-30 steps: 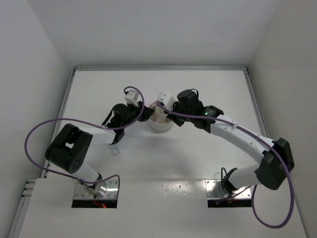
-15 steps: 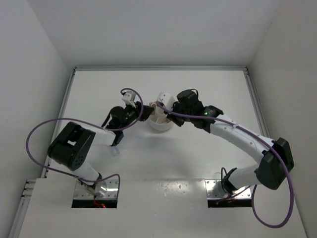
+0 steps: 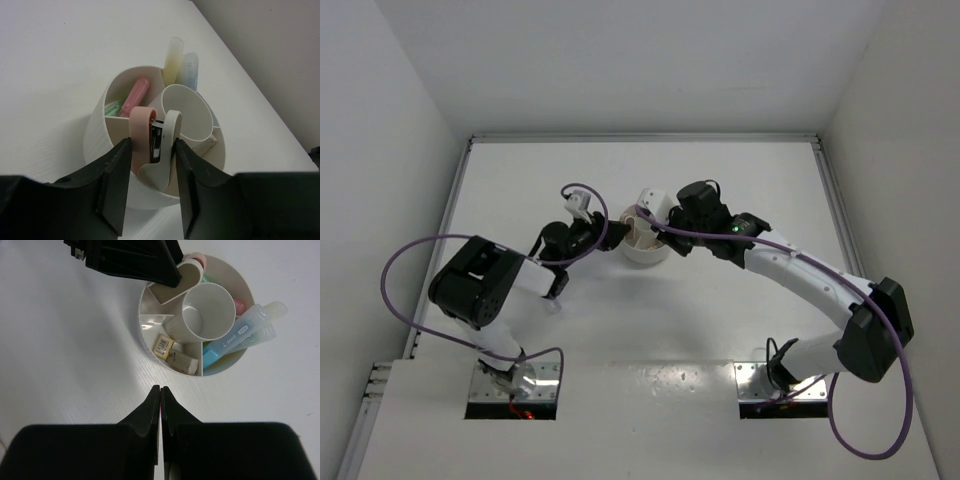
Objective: Sort the stationery into containers
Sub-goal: Place the stapler in the storage box, then pick up the stationery from the center of the board.
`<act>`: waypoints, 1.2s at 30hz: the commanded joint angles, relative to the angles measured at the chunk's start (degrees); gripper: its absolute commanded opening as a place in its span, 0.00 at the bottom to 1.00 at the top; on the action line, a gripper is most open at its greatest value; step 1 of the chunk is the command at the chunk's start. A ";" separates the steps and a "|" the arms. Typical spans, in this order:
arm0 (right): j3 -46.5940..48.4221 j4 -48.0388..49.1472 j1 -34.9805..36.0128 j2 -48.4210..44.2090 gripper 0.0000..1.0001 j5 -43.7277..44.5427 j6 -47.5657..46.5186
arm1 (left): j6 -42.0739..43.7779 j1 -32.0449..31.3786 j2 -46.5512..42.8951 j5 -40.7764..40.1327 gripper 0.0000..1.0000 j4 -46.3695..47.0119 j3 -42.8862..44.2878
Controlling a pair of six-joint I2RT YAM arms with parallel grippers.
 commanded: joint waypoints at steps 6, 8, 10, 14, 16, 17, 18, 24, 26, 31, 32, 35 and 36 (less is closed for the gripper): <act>0.27 0.59 -0.32 0.70 0.00 -2.00 -0.55 | 3.09 0.63 -6.02 -2.83 0.55 -3.46 1.62; 0.27 0.59 -0.32 0.70 0.00 -2.00 -0.55 | 3.70 0.63 -6.55 -2.84 0.55 -5.22 1.63; 0.27 0.59 -0.32 0.70 0.00 -2.00 -0.55 | 4.41 0.63 -8.39 -3.37 0.55 -6.11 2.16; 0.27 0.59 -0.32 0.70 0.00 -2.00 -0.55 | 5.47 0.63 -12.86 -5.03 0.48 -11.18 2.68; 0.27 0.59 -0.32 0.70 0.00 -2.00 -0.55 | 5.47 -0.24 -16.72 -13.75 0.18 -18.19 2.68; 0.27 0.59 -0.32 0.17 0.00 -1.22 -0.55 | 5.47 -2.59 -21.79 -20.09 0.00 -23.72 3.73; 0.27 0.59 -0.32 0.17 0.00 -0.60 -0.55 | 2.33 -4.45 -24.28 -27.99 0.00 -36.65 5.39; 0.35 1.21 -0.32 0.78 0.00 -0.60 -0.03 | -32.86 -8.95 -30.28 -63.38 0.72 -96.35 19.46; 0.88 0.51 -0.32 1.39 0.04 -1.20 -0.02 | -35.75 -7.90 -29.76 -62.70 0.90 -102.84 20.78; 0.89 0.41 -0.32 0.18 0.05 -1.21 -0.02 | -34.80 0.79 -29.75 -55.33 0.93 -104.27 15.87; 0.89 0.42 -0.32 0.17 0.05 -1.21 -0.02 | -33.48 2.55 -28.53 -52.18 0.93 -104.28 15.87; 0.36 0.42 -0.32 -0.36 0.05 -1.21 -0.02 | -32.50 7.83 -26.59 -47.86 0.93 -107.26 14.82; 0.36 0.42 -0.32 -0.36 0.05 -1.21 -0.02 | -33.20 8.88 -26.59 -47.84 0.92 -108.14 14.29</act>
